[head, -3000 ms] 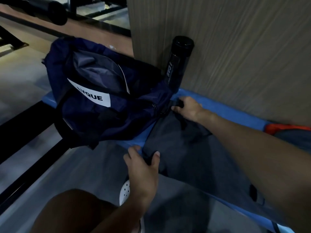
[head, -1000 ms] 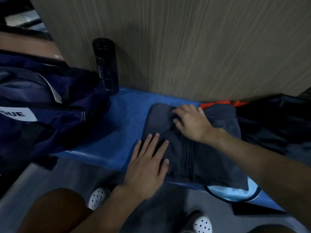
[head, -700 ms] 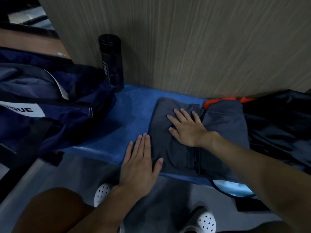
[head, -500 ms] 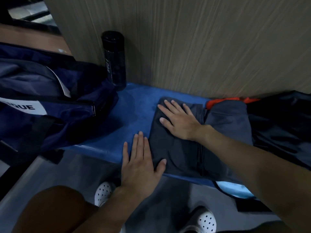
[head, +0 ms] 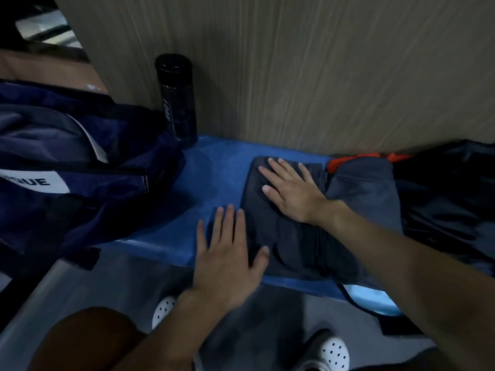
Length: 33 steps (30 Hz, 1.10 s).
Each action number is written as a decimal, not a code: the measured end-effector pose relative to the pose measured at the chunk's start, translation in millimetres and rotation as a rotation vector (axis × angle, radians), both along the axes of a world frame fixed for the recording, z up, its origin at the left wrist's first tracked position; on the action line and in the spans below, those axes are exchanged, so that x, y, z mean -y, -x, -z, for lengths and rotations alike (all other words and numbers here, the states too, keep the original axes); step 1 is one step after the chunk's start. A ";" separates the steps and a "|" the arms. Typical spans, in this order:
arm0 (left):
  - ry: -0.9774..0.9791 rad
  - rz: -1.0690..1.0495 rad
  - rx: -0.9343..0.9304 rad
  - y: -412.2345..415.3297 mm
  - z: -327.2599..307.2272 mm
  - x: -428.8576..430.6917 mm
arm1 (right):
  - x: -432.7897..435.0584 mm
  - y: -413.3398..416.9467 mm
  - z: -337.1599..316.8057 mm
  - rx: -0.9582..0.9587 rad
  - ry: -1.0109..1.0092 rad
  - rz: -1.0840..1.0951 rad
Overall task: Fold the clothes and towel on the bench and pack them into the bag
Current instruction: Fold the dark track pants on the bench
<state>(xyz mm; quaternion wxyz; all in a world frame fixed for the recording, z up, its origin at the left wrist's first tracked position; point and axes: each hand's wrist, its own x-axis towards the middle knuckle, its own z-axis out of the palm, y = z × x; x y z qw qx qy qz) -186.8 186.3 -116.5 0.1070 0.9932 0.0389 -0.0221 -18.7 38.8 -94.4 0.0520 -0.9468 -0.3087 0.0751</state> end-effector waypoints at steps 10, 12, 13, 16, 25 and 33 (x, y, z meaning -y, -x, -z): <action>-0.243 0.319 -0.148 -17.6 -0.7 12.8 | 106.1 76.7 -17.1 0.105 0.003 0.349; -0.288 0.304 -0.189 -22.0 -12.3 19.9 | 119.7 86.1 -10.2 0.080 0.084 0.355; -0.285 0.293 -0.154 -27.7 -22.2 25.8 | 123.7 90.1 -8.6 0.095 0.061 0.385; -0.293 0.335 0.113 -56.1 -53.6 54.0 | 131.1 102.4 -16.5 0.251 -0.132 0.581; -0.479 0.993 0.164 -188.7 -93.9 161.2 | 175.1 133.1 -23.6 -0.089 -0.423 0.977; -0.689 1.266 0.183 -233.9 -90.7 194.7 | 173.7 131.6 -23.8 -0.228 -0.465 0.971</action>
